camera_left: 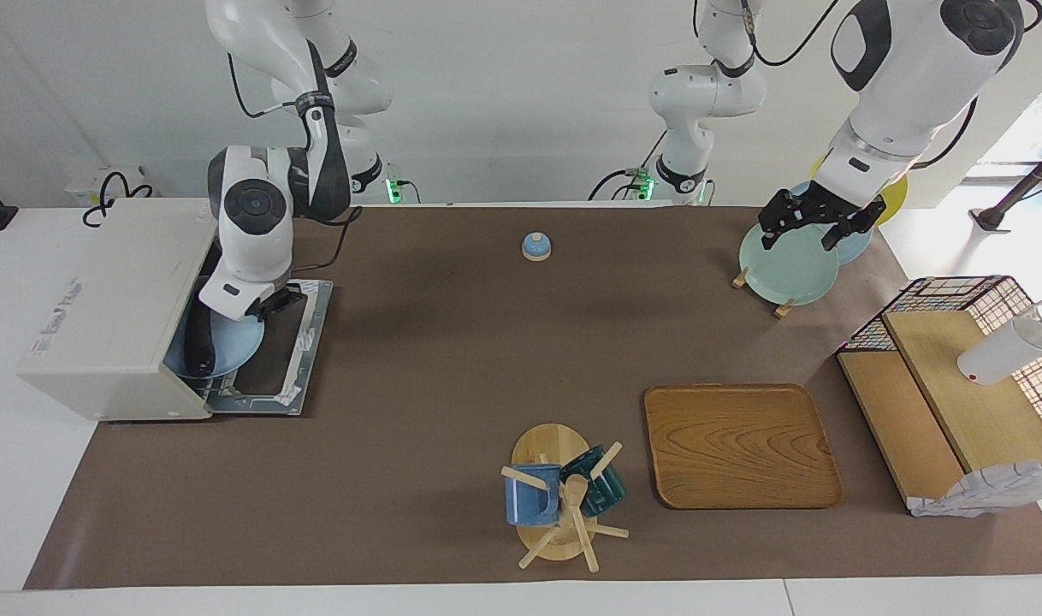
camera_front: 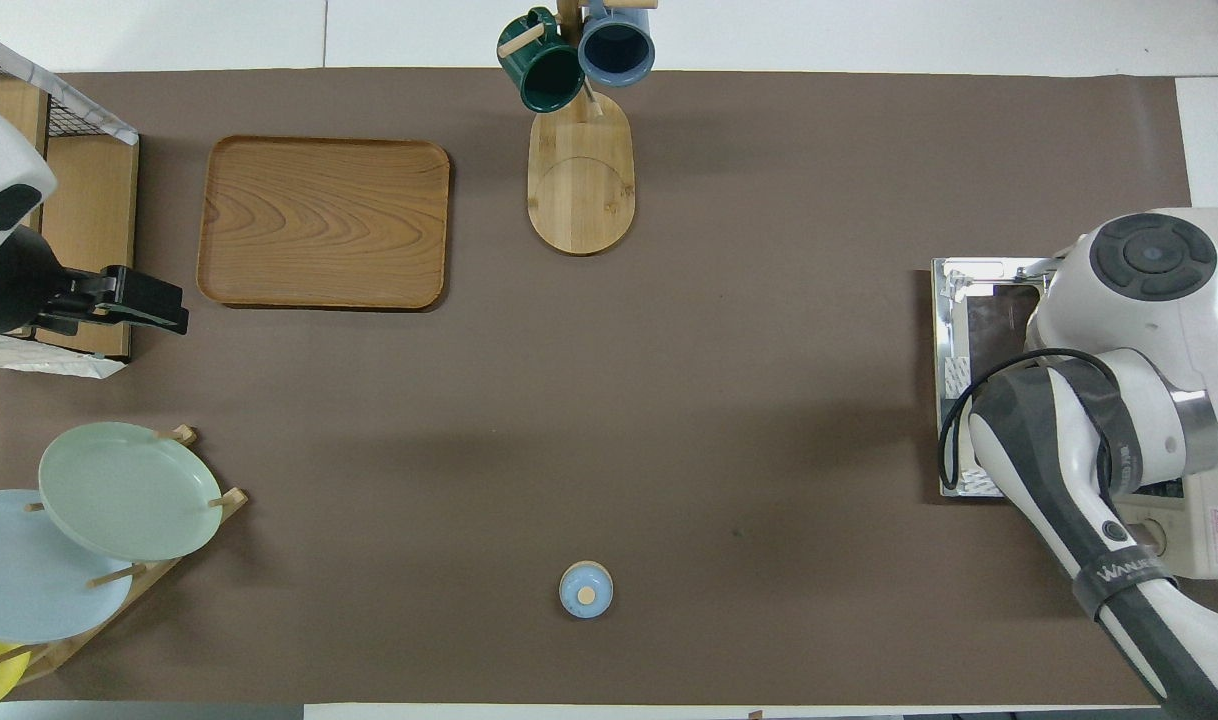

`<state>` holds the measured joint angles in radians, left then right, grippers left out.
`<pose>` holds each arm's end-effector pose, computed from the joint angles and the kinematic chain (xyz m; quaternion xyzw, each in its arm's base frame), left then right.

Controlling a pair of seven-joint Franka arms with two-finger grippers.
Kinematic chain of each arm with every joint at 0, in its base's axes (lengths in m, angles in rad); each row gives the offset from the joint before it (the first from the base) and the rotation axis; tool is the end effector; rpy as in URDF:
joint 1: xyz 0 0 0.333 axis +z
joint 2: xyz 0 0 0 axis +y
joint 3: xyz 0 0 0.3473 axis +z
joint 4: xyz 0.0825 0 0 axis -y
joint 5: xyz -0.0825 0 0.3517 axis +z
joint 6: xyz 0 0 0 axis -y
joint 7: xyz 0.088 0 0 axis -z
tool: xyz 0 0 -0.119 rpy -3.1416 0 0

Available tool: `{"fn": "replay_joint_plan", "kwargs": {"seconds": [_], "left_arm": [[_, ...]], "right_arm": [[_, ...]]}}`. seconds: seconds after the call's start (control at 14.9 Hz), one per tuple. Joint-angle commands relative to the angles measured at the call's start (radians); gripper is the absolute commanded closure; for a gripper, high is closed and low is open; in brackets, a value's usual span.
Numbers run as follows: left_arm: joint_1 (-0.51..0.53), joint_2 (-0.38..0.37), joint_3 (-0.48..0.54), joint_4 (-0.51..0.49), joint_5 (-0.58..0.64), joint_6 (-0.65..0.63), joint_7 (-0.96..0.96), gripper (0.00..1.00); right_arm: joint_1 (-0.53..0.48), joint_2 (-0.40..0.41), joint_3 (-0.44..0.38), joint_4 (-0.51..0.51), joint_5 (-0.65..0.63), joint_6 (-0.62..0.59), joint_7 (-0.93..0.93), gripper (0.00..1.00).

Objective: Put eggplant into oven
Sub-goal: 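Lower the eggplant inside the oven and open the right gripper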

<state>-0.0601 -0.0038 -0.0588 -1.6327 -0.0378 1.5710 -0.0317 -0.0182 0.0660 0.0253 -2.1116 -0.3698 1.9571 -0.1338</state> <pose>0.5139 -0.0660 0.6187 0.9985 -0.0430 -0.0303 0.0166 0.5042 -0.0244 0.4102 0.9685 0.1562 -0.1180 0.1537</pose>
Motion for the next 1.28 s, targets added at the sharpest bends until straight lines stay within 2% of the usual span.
{"fn": "replay_joint_plan", "kwargs": {"seconds": [0.0, 0.4, 0.47, 0.54, 0.6, 0.74, 0.94, 1.14, 1.21], "left_arm": [[-0.004, -0.002, 0.005, 0.011, 0.019, -0.012, 0.001, 0.00], [-0.004, -0.002, 0.005, 0.011, 0.019, -0.014, 0.003, 0.00], [-0.004, -0.002, 0.005, 0.011, 0.019, -0.014, 0.001, 0.00], [-0.004, -0.002, 0.005, 0.011, 0.019, -0.012, 0.003, 0.00], [-0.004, -0.002, 0.005, 0.011, 0.019, -0.012, 0.003, 0.00], [-0.004, -0.002, 0.005, 0.011, 0.019, -0.012, 0.001, 0.00], [-0.004, -0.002, 0.005, 0.011, 0.019, -0.014, 0.003, 0.00], [-0.004, -0.002, 0.005, 0.011, 0.019, -0.012, 0.001, 0.00], [-0.004, -0.002, 0.005, 0.011, 0.019, -0.012, 0.001, 0.00]], "right_arm": [[-0.051, -0.026, 0.015, -0.051, 0.049, 0.026, -0.020, 1.00], [-0.074, -0.038, 0.015, -0.088, 0.086, 0.052, -0.041, 1.00], [-0.084, -0.038, 0.015, -0.088, 0.086, 0.055, -0.046, 0.93], [-0.089, -0.038, 0.015, -0.088, 0.086, 0.055, -0.046, 0.70], [-0.089, -0.038, 0.016, -0.088, 0.088, 0.054, -0.046, 0.63], [-0.083, -0.034, 0.016, -0.074, 0.092, 0.043, -0.044, 0.58], [-0.066, -0.035, 0.022, -0.048, 0.159, 0.022, -0.050, 0.58], [-0.014, -0.015, 0.022, 0.022, 0.207, -0.035, -0.043, 0.59], [0.009, -0.014, 0.022, 0.027, 0.219, -0.024, -0.037, 0.62]]}}
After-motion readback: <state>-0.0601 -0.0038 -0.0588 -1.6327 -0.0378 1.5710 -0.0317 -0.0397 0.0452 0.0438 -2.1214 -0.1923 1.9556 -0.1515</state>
